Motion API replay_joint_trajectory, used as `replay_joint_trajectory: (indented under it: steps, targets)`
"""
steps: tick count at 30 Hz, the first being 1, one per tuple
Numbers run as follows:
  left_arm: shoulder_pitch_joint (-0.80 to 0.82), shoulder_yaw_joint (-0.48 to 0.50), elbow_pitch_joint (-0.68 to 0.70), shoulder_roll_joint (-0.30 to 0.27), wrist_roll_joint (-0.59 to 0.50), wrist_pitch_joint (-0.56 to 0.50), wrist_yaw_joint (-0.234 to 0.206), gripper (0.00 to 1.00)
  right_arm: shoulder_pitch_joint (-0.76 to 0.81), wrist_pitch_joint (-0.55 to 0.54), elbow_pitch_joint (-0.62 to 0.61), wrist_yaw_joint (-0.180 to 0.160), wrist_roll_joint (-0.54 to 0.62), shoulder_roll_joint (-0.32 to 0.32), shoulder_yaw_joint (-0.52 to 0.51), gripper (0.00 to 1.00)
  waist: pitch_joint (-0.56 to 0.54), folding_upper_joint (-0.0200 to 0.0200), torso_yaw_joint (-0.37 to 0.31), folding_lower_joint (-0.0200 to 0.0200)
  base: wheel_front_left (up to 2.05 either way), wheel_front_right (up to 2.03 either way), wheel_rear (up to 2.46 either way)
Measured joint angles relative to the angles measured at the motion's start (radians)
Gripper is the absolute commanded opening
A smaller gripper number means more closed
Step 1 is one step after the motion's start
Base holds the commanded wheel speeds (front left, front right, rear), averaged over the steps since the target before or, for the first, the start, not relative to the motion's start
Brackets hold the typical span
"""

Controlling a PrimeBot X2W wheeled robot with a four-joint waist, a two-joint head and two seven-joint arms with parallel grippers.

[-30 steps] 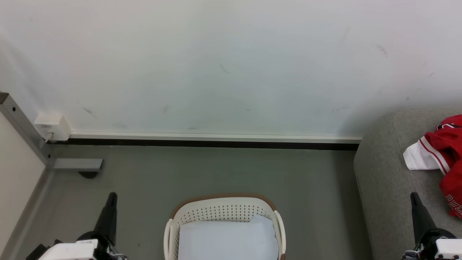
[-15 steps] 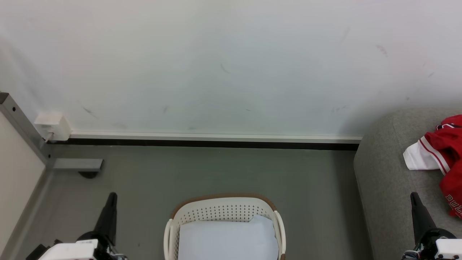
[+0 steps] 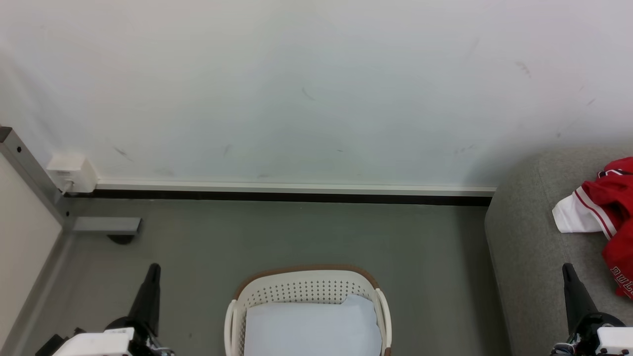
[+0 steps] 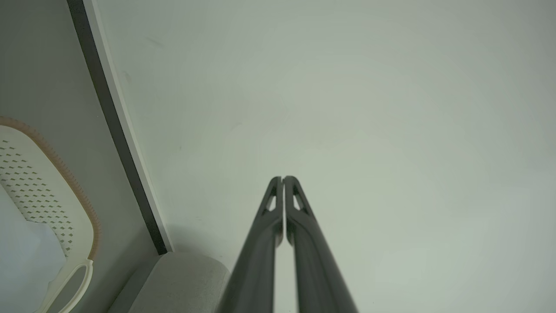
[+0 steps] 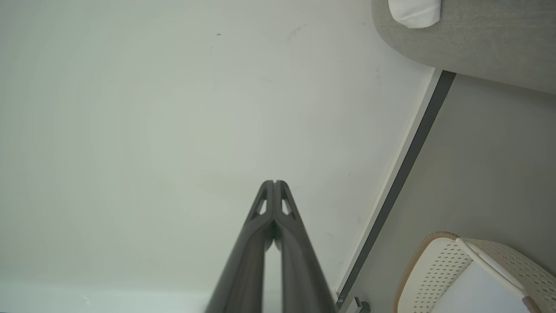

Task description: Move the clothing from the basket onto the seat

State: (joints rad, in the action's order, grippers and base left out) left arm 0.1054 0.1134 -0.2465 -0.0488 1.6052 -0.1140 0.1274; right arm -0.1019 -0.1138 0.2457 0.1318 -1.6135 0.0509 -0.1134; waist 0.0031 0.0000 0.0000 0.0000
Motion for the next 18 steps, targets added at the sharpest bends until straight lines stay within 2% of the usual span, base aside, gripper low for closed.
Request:
replay_joint_trajectory:
  steps: [18]
  targets:
    - [0.0, 0.0, 0.0, 0.0, 0.0, 0.0, 0.0, 0.0, 0.0, -0.001, 0.0, 0.0, 0.0, 0.0, 0.0, 0.0, 0.0, 0.0, 0.0, 0.0, 0.0, 0.0, 0.0]
